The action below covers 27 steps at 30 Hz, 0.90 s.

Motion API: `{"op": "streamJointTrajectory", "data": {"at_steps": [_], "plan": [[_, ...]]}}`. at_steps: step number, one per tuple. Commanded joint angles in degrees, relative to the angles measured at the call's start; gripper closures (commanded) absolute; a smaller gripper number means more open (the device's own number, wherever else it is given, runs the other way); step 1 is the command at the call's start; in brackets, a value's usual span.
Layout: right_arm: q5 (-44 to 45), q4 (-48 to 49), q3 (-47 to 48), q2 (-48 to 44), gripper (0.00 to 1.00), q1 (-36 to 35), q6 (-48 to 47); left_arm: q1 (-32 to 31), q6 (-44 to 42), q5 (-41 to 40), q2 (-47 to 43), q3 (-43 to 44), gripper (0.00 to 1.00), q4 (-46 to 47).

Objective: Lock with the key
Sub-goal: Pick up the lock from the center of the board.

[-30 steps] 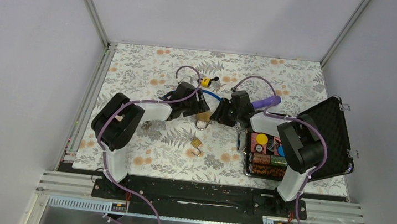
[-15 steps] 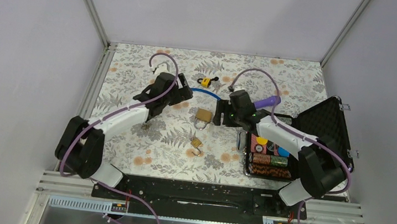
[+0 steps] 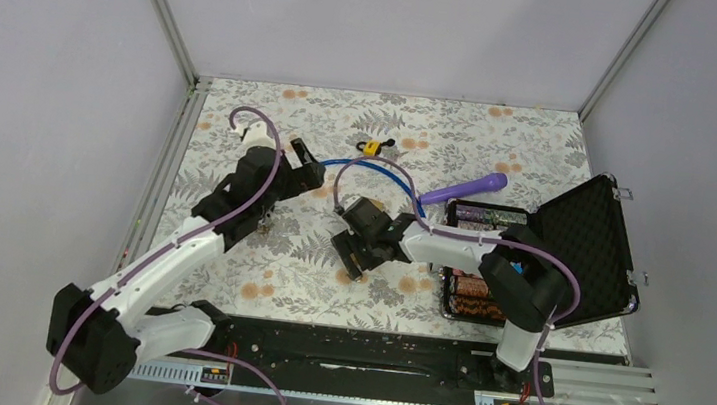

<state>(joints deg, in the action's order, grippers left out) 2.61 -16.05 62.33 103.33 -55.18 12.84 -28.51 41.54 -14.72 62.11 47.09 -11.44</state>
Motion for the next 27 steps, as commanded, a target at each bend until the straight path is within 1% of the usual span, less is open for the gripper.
{"op": "streamJointTrajectory", "data": {"at_steps": [1,7,12,14,15,19,22,25,27], "plan": [[3.6,-1.4,4.5,2.6,0.23,-0.5,-4.4,0.1,-1.8,-1.1,-3.7,0.1,0.01,-0.1],[2.9,-3.5,8.3,7.7,0.33,-0.5,-7.5,0.2,-2.7,-0.5,-5.6,-0.1,0.01,-0.4],[1.4,-3.6,7.9,7.8,0.46,-0.5,-7.2,0.2,-3.0,0.1,-6.1,-0.2,0.01,-1.1],[0.7,-3.7,7.6,7.3,0.46,-0.6,-7.0,0.2,-3.1,1.0,-6.1,0.0,0.01,-1.2],[0.5,-4.1,7.5,7.1,0.44,-0.6,-6.9,0.2,-3.1,1.2,-6.2,0.0,0.01,-1.5],[-0.7,-5.0,6.9,6.3,0.34,-0.5,-7.4,0.2,-3.1,1.7,-6.5,-0.2,0.01,-1.8],[-0.6,-5.9,6.8,6.5,0.34,-0.5,-7.6,0.2,-3.1,1.8,-6.8,-0.5,0.01,-1.8],[-0.4,-7.9,7.8,7.9,0.43,-0.5,-8.1,0.3,-3.1,2.1,-6.9,-0.6,0.01,-1.9],[0.9,-8.4,8.1,8.2,0.52,-0.5,-8.1,0.2,-3.1,2.4,-6.9,-0.6,0.01,-2.2]]}}
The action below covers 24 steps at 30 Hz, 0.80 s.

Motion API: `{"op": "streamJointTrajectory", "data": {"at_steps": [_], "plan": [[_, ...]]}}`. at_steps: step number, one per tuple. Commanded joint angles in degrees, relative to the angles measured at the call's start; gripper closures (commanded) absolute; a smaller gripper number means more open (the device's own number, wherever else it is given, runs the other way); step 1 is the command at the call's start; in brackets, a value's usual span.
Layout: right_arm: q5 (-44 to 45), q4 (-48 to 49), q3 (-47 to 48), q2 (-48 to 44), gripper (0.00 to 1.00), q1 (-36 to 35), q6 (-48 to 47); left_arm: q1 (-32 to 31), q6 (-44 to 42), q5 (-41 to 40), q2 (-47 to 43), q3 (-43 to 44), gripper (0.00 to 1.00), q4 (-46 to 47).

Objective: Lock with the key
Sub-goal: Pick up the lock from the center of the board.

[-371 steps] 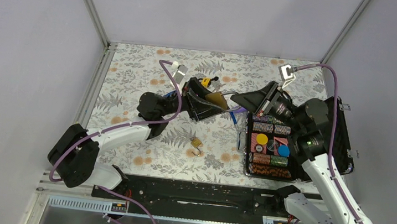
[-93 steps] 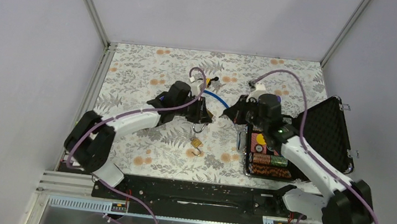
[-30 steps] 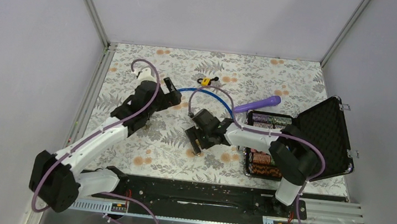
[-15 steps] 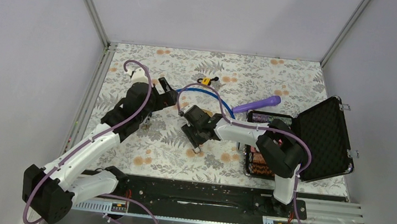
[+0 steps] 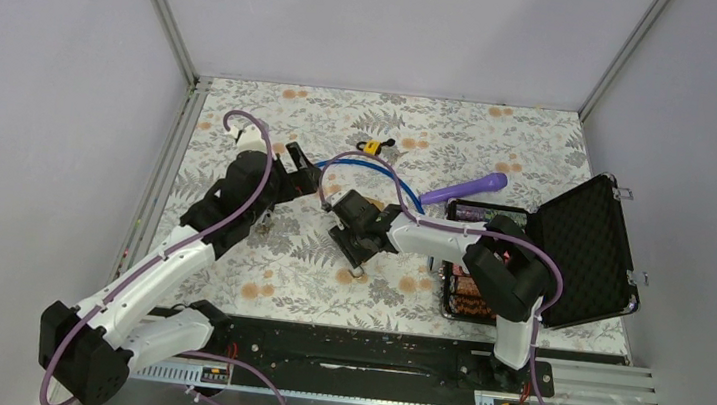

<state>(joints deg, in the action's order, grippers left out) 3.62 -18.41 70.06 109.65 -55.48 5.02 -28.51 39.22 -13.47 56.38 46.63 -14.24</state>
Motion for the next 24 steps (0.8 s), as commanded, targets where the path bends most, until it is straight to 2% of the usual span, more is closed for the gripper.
{"op": "streamJointTrajectory", "data": {"at_steps": [1,5,12,18,24], "plan": [[0.7,-6.1,0.3,1.8,0.56,-0.2,-0.3,0.3,-0.7,1.4,-1.2,-0.2,0.01,0.4],[2.1,-4.5,-0.6,-0.7,0.63,-0.2,-1.3,0.3,-0.1,2.3,-1.7,-0.5,0.01,-1.4],[-1.8,0.5,-6.1,-14.0,0.62,-0.2,-6.7,0.6,1.0,9.6,-4.1,-2.4,0.01,-5.4],[-10.0,0.4,-7.6,-23.6,0.61,-0.3,-12.7,0.7,-1.8,26.9,-4.0,-3.1,0.01,-5.0],[-13.0,-0.8,-6.6,-29.9,0.60,-2.2,-16.1,0.7,-3.8,42.6,-0.5,-2.3,0.01,-2.9]]}}
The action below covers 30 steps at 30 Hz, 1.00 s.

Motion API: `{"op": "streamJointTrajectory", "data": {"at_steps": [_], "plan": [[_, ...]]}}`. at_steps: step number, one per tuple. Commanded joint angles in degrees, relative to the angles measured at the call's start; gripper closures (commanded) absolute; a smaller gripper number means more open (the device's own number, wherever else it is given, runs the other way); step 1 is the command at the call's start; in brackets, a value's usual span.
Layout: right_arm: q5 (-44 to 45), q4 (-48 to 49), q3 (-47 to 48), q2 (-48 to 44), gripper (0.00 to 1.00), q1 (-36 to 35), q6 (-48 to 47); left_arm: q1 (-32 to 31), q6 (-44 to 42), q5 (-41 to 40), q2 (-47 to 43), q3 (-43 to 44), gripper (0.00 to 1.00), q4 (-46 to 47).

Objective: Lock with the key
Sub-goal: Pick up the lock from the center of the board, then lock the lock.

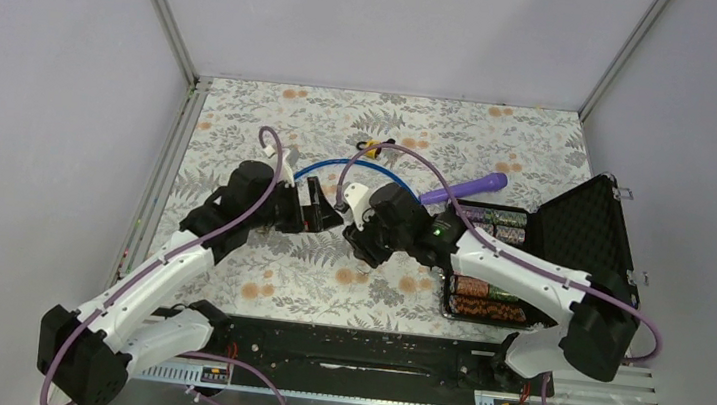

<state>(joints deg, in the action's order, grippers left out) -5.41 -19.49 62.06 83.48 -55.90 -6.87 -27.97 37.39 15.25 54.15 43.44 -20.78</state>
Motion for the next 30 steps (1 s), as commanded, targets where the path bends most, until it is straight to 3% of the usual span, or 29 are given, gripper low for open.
{"op": "streamJointTrajectory", "data": {"at_steps": [1,5,8,12,19,25,30], "plan": [[-4.1,0.3,1.5,-4.5,0.60,-2.4,-4.5,0.2,-1.9,15.2,2.3,0.9,0.01,4.1],[-3.1,0.2,1.6,-6.6,0.59,-4.1,-5.7,0.3,0.5,24.5,4.1,-0.9,0.02,9.9],[-2.7,0.6,1.7,-7.6,0.59,-4.4,-6.3,0.2,2.2,29.9,5.0,-3.0,0.12,14.0],[-3.4,1.4,1.0,-8.7,0.59,-4.6,-7.1,0.2,2.3,32.7,5.1,-4.6,0.25,14.1],[-3.3,2.0,0.3,-9.5,0.59,-4.6,-7.5,0.2,1.4,33.3,3.0,-4.9,0.26,12.2],[-6.1,2.7,1.2,-9.9,0.59,-4.7,-8.2,-0.1,3.6,37.5,5.6,-6.1,0.49,16.6],[-6.5,2.3,2.7,-8.8,0.59,-4.7,-9.2,-0.7,3.8,38.6,6.4,-5.7,0.55,16.6]]}}
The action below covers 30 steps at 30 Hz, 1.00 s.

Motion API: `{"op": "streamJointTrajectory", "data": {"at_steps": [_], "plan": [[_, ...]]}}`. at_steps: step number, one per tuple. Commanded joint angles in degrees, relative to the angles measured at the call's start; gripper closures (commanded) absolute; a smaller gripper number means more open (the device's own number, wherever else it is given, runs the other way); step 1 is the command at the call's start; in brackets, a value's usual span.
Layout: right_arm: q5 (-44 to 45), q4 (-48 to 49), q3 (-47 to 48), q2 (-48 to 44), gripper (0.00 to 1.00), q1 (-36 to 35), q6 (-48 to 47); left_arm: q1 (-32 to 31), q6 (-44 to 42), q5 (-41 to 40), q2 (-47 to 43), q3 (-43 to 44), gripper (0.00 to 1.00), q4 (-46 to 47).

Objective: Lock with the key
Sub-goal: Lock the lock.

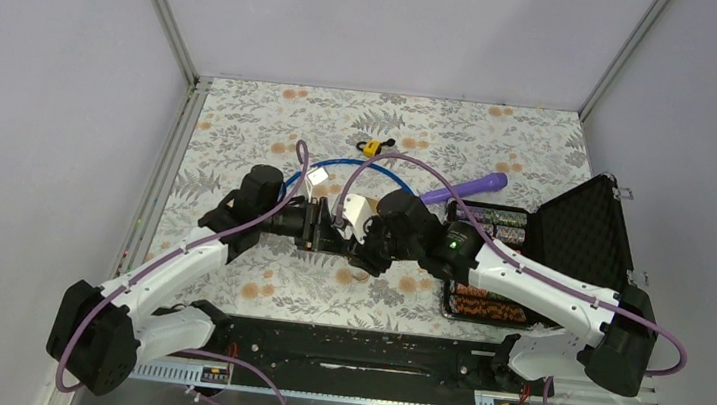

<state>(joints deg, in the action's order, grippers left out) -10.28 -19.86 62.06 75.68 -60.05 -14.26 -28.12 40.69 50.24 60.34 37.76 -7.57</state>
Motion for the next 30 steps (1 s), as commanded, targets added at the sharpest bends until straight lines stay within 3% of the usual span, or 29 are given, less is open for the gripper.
{"op": "streamJointTrajectory", "data": {"at_steps": [1,4,11,15,17,20,23,30], "plan": [[-1.3,2.7,3.0,-0.8,0.59,-0.6,-2.0,-0.6,0.5,3.8,0.3,-0.1,0.56,3.4],[-0.9,3.1,3.6,-0.2,0.59,-0.6,-2.4,-0.9,0.4,4.5,0.6,-0.2,0.59,3.4],[-1.8,4.0,4.1,-0.2,0.59,-0.6,-3.0,-1.4,0.3,4.9,1.1,0.2,0.77,3.4],[-1.3,4.4,4.0,-0.1,0.58,-0.6,-2.6,-1.6,0.2,5.1,1.0,0.3,1.00,3.4],[0.2,4.3,3.9,0.0,0.54,-0.7,-1.6,-1.6,0.4,3.8,0.4,0.5,1.00,3.6],[2.3,4.3,2.5,-0.8,0.30,-0.6,-0.2,-1.4,1.5,0.5,-1.0,1.0,1.00,4.6],[4.3,4.9,-0.5,-4.3,0.16,-0.6,0.9,-0.6,1.8,-2.4,-2.6,2.4,1.00,4.7],[7.0,9.5,-7.8,-16.2,0.13,-0.2,10.8,0.4,2.8,-5.8,-4.3,7.5,1.00,4.1]]}}
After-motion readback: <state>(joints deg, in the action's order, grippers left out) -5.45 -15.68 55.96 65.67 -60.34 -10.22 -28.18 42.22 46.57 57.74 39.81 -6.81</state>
